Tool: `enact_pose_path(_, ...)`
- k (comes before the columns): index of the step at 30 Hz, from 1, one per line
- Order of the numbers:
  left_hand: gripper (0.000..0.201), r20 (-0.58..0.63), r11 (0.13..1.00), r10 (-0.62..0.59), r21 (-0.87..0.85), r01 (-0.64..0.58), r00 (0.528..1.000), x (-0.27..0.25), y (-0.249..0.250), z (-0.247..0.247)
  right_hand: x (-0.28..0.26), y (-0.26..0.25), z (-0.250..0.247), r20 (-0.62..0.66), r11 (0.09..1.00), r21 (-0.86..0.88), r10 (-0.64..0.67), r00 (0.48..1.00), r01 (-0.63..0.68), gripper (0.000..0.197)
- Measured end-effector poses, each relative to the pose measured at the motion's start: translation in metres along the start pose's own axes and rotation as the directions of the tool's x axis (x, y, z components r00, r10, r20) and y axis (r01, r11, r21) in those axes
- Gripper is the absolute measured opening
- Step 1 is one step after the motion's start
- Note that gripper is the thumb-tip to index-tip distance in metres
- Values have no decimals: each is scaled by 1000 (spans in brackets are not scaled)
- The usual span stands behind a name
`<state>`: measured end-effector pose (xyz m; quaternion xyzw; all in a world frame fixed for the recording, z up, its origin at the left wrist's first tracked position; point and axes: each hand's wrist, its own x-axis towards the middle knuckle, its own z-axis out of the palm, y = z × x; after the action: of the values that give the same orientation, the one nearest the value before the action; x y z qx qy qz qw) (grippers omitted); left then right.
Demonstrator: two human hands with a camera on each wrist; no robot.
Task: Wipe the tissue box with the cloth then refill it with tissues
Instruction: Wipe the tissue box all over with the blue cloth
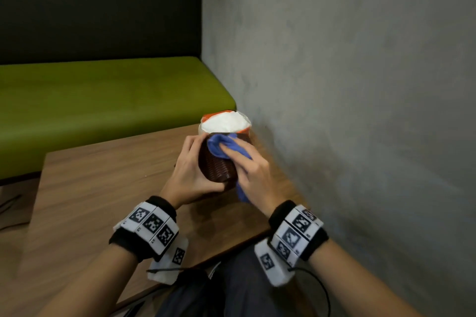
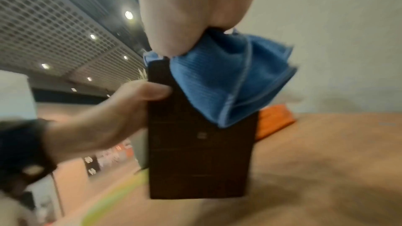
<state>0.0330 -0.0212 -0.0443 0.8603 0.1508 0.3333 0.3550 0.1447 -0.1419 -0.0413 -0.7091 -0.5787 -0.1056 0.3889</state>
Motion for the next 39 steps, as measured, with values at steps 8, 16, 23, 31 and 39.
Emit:
enact_pose_path(8,77,276,572,-692,-354,740,667,7,-15,-14,-2,25,-10,-73,984,10,178,981,-178,46)
enact_pose_path(16,51,241,545,-729,-361,756,641,16,-40,8,-5,24,27,119,958,-57,286,951,-281,39)
enact_pose_path(23,44,157,649,-691,-292,702,705,21,-48,14,-7,23,42,177,915,-131,401,899,-382,40)
enact_pose_path(31,108,227,686,-711,435,584,666,-10,25,26,5,11,45,214,867,-152,498,840,-476,42)
enact_pose_path(39,119,356,792,-476,571,216,804,-1,-18,17,18,40,28,252,930,-177,360,899,-322,38)
